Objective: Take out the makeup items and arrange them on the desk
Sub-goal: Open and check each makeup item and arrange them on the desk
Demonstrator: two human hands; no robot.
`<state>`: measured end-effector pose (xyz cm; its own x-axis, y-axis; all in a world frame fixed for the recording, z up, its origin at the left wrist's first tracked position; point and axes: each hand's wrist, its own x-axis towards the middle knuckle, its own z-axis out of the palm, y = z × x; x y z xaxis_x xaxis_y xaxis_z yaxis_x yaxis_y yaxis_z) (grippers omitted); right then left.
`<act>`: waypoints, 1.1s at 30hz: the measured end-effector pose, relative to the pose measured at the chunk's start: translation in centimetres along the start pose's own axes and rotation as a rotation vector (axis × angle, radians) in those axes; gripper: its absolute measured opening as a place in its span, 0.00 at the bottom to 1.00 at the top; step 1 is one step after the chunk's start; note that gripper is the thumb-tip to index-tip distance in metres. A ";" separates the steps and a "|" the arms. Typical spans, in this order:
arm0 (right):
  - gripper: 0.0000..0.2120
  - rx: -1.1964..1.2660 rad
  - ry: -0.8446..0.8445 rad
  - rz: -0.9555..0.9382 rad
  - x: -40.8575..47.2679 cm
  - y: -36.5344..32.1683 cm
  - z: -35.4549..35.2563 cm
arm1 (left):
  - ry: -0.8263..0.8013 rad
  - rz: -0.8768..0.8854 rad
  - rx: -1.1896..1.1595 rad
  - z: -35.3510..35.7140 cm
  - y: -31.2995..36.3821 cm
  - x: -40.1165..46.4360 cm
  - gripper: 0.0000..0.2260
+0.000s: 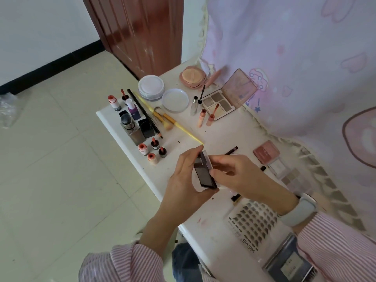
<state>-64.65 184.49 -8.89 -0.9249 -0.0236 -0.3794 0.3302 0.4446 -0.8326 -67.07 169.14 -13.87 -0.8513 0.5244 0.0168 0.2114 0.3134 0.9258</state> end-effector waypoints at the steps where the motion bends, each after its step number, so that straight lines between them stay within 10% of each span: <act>1: 0.17 -0.001 -0.010 0.005 0.1 0.0 -0.1 | 0.008 0.013 0.028 0.0 0.0 0.0 0.40; 23: 0.10 -0.063 0.259 0.120 1.8 1.4 -5.2 | 0.022 -0.089 -0.300 2.8 0.0 1.7 0.38; 33: 0.15 -0.536 0.584 0.084 5.5 3.5 -10.1 | 0.089 -0.195 0.312 6.5 0.1 8.5 0.37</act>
<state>-70.49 195.01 -9.83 -0.8991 0.4362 -0.0362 0.4049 0.7976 -0.4470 -71.14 178.74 -16.03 -0.9255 0.3644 -0.1027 0.1657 0.6337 0.7557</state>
